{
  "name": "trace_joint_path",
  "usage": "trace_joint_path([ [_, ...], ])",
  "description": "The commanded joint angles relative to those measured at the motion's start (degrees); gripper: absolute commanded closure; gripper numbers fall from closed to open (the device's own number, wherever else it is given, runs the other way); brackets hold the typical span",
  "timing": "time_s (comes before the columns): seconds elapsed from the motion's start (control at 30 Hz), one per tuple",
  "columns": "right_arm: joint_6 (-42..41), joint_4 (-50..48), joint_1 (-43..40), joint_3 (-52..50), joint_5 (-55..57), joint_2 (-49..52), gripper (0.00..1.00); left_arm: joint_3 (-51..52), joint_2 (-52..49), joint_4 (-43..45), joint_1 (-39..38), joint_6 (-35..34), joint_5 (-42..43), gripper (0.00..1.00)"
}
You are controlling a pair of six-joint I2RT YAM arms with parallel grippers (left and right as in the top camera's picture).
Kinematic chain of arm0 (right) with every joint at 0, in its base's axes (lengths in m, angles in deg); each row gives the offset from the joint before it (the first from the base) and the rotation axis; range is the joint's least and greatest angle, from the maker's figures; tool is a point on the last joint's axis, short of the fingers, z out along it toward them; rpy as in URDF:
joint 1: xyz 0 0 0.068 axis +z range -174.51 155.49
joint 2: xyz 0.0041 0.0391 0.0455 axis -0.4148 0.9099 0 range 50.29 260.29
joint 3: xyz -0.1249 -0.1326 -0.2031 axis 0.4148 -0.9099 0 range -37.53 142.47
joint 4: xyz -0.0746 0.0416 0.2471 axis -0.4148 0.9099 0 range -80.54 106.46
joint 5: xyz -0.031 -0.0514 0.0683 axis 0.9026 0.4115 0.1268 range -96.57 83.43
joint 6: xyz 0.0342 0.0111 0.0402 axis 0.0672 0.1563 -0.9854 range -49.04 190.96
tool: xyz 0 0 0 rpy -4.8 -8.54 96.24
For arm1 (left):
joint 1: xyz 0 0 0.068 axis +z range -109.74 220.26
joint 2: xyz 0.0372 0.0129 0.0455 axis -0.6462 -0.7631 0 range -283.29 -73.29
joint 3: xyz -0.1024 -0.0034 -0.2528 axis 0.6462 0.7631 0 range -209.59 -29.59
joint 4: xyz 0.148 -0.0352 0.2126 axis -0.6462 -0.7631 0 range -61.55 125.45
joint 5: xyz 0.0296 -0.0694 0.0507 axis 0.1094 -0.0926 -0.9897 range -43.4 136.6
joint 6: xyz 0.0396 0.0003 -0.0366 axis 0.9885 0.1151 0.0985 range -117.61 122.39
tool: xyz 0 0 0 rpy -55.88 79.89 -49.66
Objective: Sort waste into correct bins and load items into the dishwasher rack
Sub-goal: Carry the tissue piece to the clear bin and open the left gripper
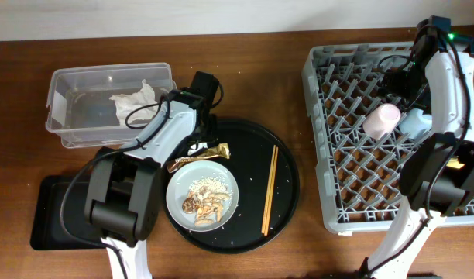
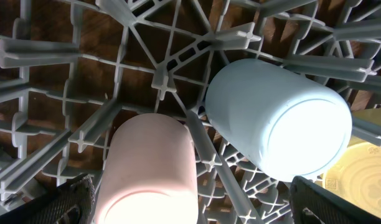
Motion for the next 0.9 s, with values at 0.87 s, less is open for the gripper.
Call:
trace_joint_path([
  [0.87, -0.44, -0.02, 0.04, 0.22, 0.11, 0.28, 0.02, -4.39, 20.11, 9.09, 6.49, -0.13, -19.78, 0.99],
])
